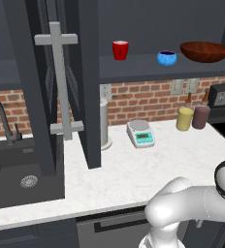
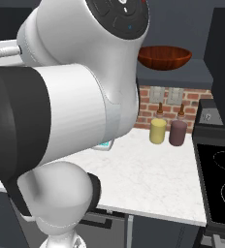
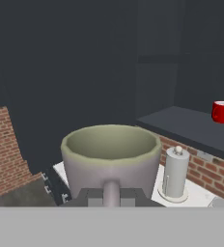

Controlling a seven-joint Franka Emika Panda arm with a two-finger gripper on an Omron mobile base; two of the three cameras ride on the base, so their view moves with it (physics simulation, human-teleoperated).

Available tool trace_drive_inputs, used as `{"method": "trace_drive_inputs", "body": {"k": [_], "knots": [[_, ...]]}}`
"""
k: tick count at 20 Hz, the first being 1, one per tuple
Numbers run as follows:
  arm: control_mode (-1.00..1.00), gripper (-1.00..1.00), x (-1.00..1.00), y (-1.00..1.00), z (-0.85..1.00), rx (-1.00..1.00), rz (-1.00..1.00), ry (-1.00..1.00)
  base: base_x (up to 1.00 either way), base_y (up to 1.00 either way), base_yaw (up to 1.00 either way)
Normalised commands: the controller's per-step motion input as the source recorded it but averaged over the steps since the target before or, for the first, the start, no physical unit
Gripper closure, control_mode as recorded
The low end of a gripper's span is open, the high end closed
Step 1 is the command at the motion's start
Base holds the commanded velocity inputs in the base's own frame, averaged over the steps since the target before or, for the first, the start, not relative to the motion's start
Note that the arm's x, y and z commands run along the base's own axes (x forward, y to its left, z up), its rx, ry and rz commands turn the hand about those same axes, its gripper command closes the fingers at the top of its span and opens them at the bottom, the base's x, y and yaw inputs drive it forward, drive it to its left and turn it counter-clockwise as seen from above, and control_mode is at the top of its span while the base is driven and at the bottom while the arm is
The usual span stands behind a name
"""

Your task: Gather all objects into one cabinet and sort the glasses and bowls to opposite sides.

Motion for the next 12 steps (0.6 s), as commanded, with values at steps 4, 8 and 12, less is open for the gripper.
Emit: {"method": "trace_drive_inputs", "body": {"k": [4,8,12], "knots": [[-1.00,1.00,0.00,0.00,-0.03,0.00,0.00,0.00,0.01,0.00,0.00],[-1.00,1.00,0.07,0.00,0.00,-0.01,0.00,0.01,0.00,0.00,0.00],[-1.00,1.00,0.03,0.00,-0.01,-0.02,0.00,0.01,0.00,0.00,0.00]]}}
